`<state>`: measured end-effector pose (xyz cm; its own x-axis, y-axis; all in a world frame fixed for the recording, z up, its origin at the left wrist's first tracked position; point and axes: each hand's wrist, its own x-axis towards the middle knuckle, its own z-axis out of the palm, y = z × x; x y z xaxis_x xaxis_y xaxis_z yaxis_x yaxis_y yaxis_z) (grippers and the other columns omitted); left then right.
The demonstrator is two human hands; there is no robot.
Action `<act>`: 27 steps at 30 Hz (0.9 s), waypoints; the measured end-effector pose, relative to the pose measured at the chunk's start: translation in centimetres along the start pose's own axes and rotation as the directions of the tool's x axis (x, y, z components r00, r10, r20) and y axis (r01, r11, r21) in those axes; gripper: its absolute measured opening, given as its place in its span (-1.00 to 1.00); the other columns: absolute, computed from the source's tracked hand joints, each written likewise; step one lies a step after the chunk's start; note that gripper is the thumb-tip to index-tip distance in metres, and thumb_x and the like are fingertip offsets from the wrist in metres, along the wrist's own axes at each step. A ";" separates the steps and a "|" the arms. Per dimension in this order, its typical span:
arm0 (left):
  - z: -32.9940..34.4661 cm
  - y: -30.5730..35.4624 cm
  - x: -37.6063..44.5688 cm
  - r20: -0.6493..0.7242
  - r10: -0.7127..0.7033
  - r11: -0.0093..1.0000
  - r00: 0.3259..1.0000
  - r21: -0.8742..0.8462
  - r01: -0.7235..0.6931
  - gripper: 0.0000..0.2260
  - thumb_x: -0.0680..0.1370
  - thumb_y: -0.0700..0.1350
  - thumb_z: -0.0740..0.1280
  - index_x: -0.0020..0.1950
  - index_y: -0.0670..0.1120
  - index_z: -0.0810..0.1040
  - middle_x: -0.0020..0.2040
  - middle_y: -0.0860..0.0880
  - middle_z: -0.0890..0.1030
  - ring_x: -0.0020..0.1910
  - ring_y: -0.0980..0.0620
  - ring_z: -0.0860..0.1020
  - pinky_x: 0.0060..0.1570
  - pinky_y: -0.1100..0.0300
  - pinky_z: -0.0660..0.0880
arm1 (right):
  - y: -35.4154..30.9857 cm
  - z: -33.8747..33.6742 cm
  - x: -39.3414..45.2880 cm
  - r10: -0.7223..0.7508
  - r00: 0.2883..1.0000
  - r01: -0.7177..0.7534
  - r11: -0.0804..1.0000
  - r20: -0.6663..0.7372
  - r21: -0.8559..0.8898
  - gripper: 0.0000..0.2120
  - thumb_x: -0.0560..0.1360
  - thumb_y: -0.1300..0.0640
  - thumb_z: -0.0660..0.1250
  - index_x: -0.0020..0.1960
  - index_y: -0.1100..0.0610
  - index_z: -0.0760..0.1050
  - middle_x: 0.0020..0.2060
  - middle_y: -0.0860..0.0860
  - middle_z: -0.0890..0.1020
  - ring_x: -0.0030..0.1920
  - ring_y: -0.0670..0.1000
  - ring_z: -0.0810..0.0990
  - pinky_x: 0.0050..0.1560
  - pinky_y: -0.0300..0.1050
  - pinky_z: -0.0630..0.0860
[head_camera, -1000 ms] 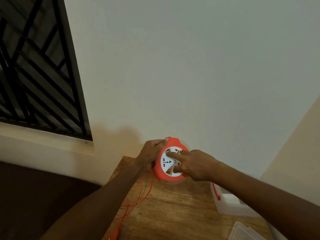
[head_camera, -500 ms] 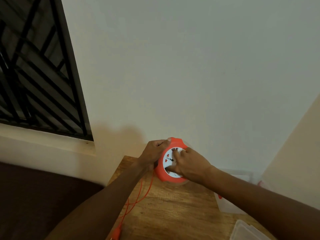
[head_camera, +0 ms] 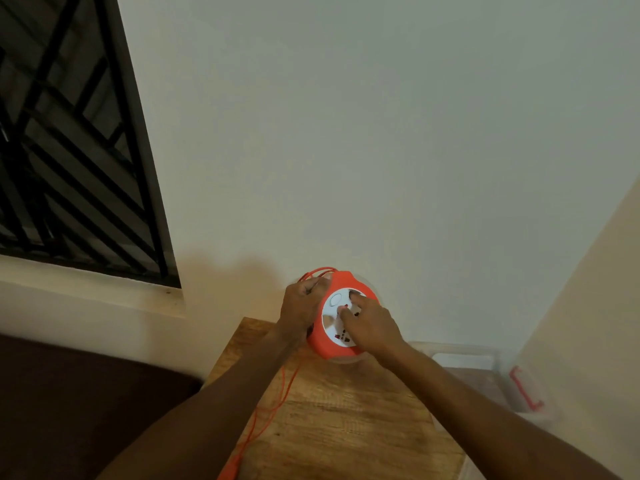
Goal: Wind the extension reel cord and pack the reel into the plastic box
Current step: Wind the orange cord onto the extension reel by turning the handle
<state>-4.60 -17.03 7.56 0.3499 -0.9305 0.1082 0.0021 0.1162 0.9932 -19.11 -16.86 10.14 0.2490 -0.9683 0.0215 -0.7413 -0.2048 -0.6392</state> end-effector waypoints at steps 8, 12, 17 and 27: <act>-0.5 0.7 0.2 -0.020 0.022 1.000 1.000 0.022 -0.021 -0.83 0.67 0.07 0.34 -0.05 0.14 0.69 -0.19 0.18 0.77 -0.18 0.07 0.76 -0.25 0.24 0.67 | -0.1 0.0 -0.2 0.082 0.994 -0.101 0.943 0.072 0.319 -0.45 0.59 0.03 0.30 0.53 0.03 0.24 0.45 0.06 0.42 0.34 0.14 0.47 0.30 0.03 0.49; -1.2 0.7 -0.1 0.008 -0.026 1.000 1.000 -0.015 0.026 -0.80 0.67 0.05 0.33 -0.03 0.07 0.73 -0.15 0.05 0.79 -0.19 0.01 0.77 -0.28 0.22 0.66 | -0.1 -1.4 -1.2 -0.151 0.985 0.131 0.968 -0.082 -0.214 -0.48 0.49 -0.04 0.34 0.42 0.01 0.40 0.26 0.06 0.60 0.16 0.11 0.61 0.04 -0.10 0.52; -1.6 0.3 -0.9 0.187 0.079 0.979 0.979 0.169 -0.111 -0.73 0.68 -0.01 0.33 -0.07 -0.11 0.73 -0.21 -0.10 0.77 -0.27 -0.07 0.74 -0.26 0.13 0.67 | -2.0 -5.8 1.2 -0.404 0.904 0.364 0.900 -0.144 -0.241 -0.61 0.47 -0.05 0.39 0.28 -0.02 0.53 0.15 -0.01 0.61 0.07 0.03 0.60 0.05 -0.06 0.54; -2.3 -0.9 -3.7 0.300 -0.004 0.997 0.954 0.074 -0.020 -0.72 0.67 0.02 0.35 0.07 -0.18 0.72 -0.07 -0.26 0.76 -0.12 -0.34 0.73 -0.07 -0.21 0.69 | -6.0 -8.7 7.5 -0.211 0.969 0.201 0.976 0.129 0.087 -0.82 0.52 0.25 0.28 -0.18 0.26 0.62 -0.28 0.12 0.69 -0.35 0.04 0.67 -0.38 -0.17 0.58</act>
<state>-3.75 -12.84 6.21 0.0529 -0.9923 0.1124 -0.0742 0.1084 0.9913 -18.25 -24.11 20.81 0.4776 -0.8767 0.0568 -0.6191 -0.3817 -0.6863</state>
